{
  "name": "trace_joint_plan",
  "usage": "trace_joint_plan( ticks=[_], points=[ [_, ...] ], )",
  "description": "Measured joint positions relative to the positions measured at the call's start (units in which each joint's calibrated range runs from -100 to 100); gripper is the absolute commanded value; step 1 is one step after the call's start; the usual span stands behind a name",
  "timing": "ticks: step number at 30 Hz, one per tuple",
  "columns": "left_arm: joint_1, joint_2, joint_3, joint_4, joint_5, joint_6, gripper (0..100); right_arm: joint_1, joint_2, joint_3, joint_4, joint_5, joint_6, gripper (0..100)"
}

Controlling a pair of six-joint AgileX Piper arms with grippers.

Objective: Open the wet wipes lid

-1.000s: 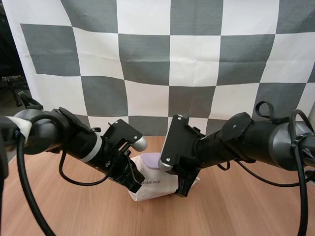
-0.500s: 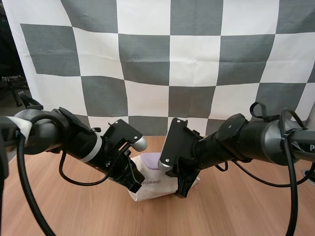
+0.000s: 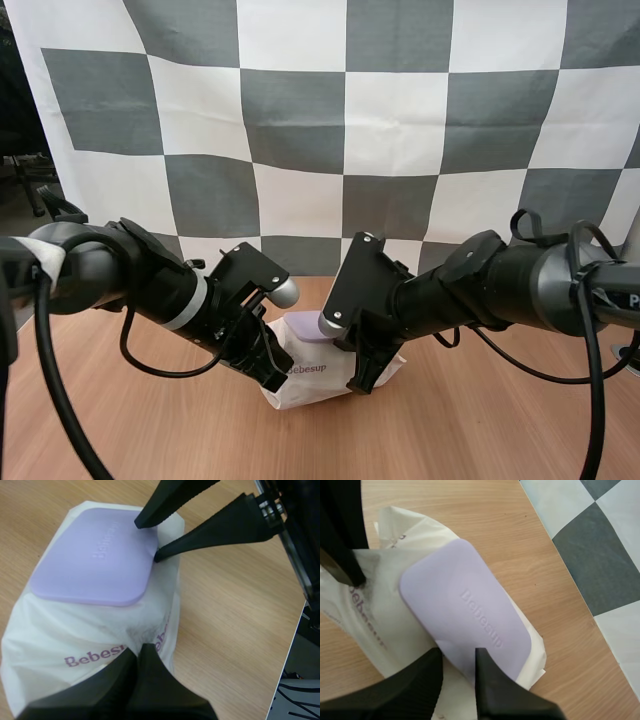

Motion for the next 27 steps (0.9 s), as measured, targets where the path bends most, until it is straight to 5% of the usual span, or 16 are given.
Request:
trace_joint_plan(
  ticks=[4,9,27],
  points=[
    [0.0,0.0,0.0,0.0,0.0,0.0,0,0.0,0.0,0.0,0.0,0.0,0.0,33],
    [0.0,0.0,0.0,0.0,0.0,0.1,0,0.0,0.0,0.0,0.0,0.5,0.0,1],
    [0.0,0.0,0.0,0.0,0.0,0.2,0,0.0,0.0,0.0,4.0,0.4,0.0,0]
  ],
)
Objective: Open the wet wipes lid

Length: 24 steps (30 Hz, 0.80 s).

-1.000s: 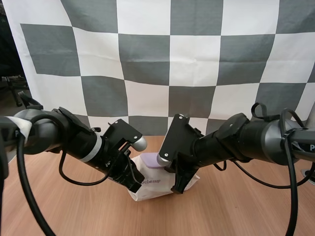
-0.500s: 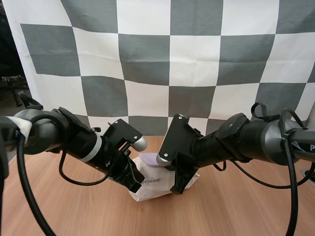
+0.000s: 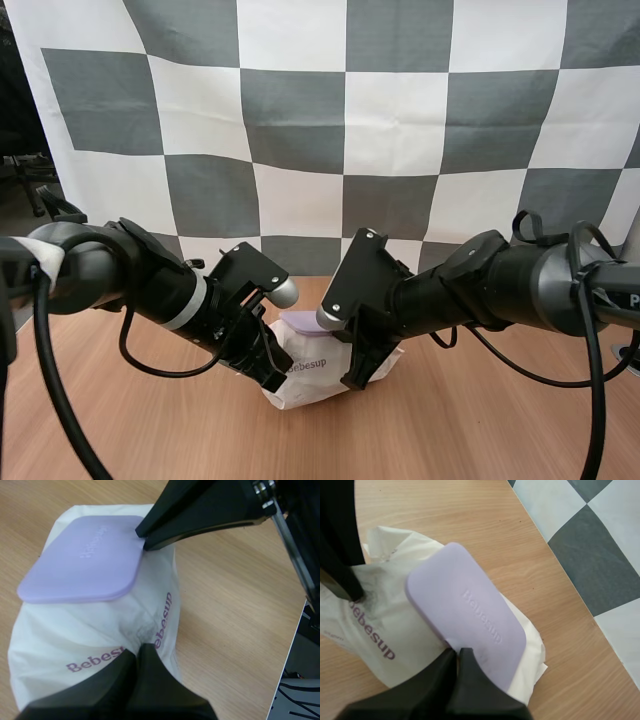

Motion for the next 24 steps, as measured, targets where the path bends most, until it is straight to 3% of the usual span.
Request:
trace_joint_plan(
  ticks=[16,22,24],
  points=[
    [0.0,0.0,0.0,0.0,0.2,0.7,0,0.0,-0.1,-1.8,2.2,-0.4,0.0,0],
    [0.0,0.0,0.0,0.3,-2.1,1.2,0,0.0,-0.1,-1.8,-1.7,-0.9,0.0,0],
    [0.0,0.0,0.0,1.1,-2.1,1.2,0,0.0,-0.1,-1.8,-5.6,0.0,0.0,21]
  ],
)
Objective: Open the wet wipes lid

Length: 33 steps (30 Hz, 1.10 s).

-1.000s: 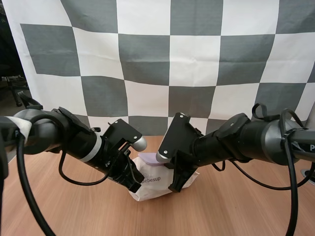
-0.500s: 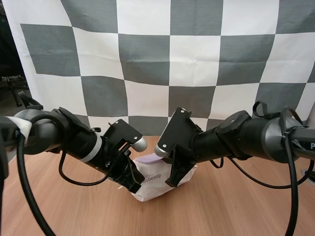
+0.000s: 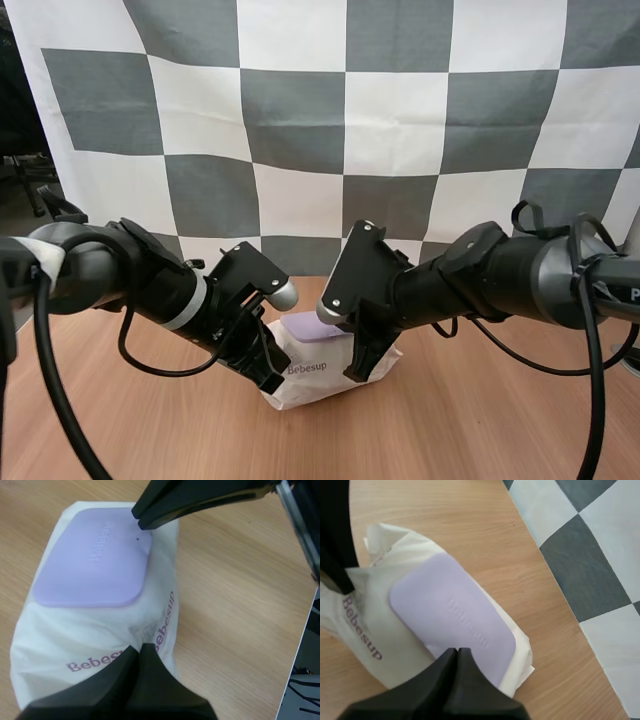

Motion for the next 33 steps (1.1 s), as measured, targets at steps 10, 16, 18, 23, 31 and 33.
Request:
trace_joint_plan(
  ticks=[10,16,18,23,31,33],
  points=[
    [0.0,0.0,0.0,3.6,1.6,1.9,0,0.0,0.0,0.0,-2.4,4.0,0.0,53],
    [0.0,0.0,0.0,3.3,1.6,1.9,0,0.6,0.0,0.0,-2.4,4.4,0.0,53],
    [0.0,0.0,0.0,3.3,1.6,1.9,0,1.5,0.0,0.0,-2.4,3.7,0.0,53],
    [0.0,0.0,0.0,3.3,1.6,1.9,0,3.5,0.7,0.0,-2.3,0.0,0.0,53],
    [0.0,0.0,0.0,3.6,1.6,1.9,0,3.5,1.0,0.0,-5.3,-3.3,0.0,47],
    [0.0,0.0,0.0,3.6,1.6,1.9,0,3.5,1.0,0.0,-6.8,-3.3,0.0,45]
  ],
)
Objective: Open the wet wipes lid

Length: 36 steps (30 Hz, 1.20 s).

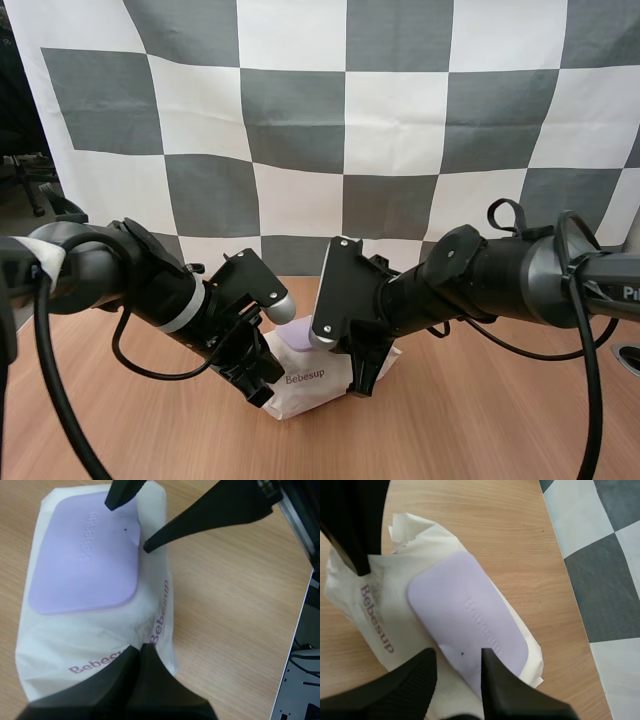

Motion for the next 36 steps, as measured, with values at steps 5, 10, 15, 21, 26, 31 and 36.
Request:
trace_joint_plan(
  ticks=[5,10,15,21,26,31,36],
  points=[
    [0.0,0.0,0.0,-0.1,0.0,0.0,0,0.0,0.0,0.0,-0.7,0.2,0.0,45],
    [0.0,0.0,0.0,-0.3,0.0,0.0,0,0.0,0.0,0.0,-3.8,0.2,0.0,45],
    [0.0,0.0,0.0,-0.4,0.0,0.0,0,0.0,0.0,0.0,-4.1,0.2,0.0,42],
    [0.0,0.0,0.0,-0.7,0.0,0.0,0,0.0,0.1,0.0,-3.9,0.2,0.0,16],
    [0.0,0.0,0.0,-0.7,0.0,0.1,0,0.0,0.1,0.0,-3.9,0.2,0.0,8],
    [0.0,0.0,0.0,-0.7,0.0,0.2,0,0.0,0.1,0.0,-2.6,0.2,0.0,10],
    [0.0,0.0,0.0,-0.7,0.0,0.2,0,0.1,0.1,0.0,-2.0,0.2,0.0,37]
  ],
)
